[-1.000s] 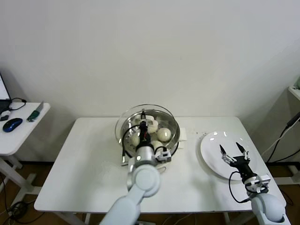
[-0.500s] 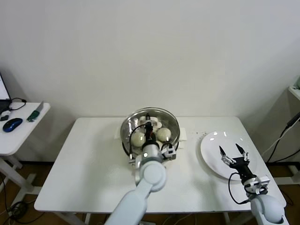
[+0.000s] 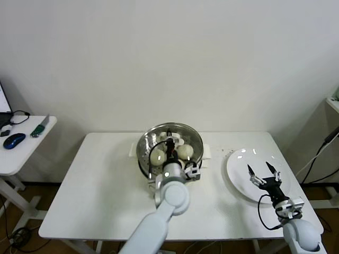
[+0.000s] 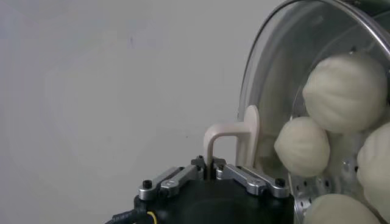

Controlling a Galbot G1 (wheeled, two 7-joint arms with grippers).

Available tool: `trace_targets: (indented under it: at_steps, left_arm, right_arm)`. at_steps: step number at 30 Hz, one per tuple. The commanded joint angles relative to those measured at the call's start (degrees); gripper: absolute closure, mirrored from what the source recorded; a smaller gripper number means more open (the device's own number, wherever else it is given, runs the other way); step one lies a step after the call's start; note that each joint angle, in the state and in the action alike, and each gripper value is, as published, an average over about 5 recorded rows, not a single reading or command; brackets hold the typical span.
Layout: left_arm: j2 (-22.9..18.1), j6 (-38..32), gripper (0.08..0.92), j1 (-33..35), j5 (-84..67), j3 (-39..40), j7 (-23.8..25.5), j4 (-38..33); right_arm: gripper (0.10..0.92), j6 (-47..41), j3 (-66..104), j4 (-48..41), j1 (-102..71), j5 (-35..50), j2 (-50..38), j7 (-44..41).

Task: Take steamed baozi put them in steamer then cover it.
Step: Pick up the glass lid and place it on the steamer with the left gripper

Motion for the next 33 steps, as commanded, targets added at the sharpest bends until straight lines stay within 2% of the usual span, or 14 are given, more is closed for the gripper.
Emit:
trace_targets:
  at_steps: [1, 27, 33]
  left_arm:
    - [-0.49, 2.81, 0.854, -0.35, 0.52, 0.32, -0.11, 1.27]
    - [-0.07, 2.81, 0.854, 0.18, 0.05, 0.11, -0.75, 2.01]
    - [0.50, 2.81, 0.854, 0.18, -1.29, 0.24, 0.68, 0.93]
  right_arm:
    - [0.203, 0.02, -0.06, -0.04, 0.16, -0.11, 0.06, -0.02]
    - [0.203, 0.23, -0.51, -0.60, 0.70, -0.97, 0.73, -0.24]
    - [0.203, 0.25, -0.38, -0.63, 0.61, -1.01, 0.83, -0.47]
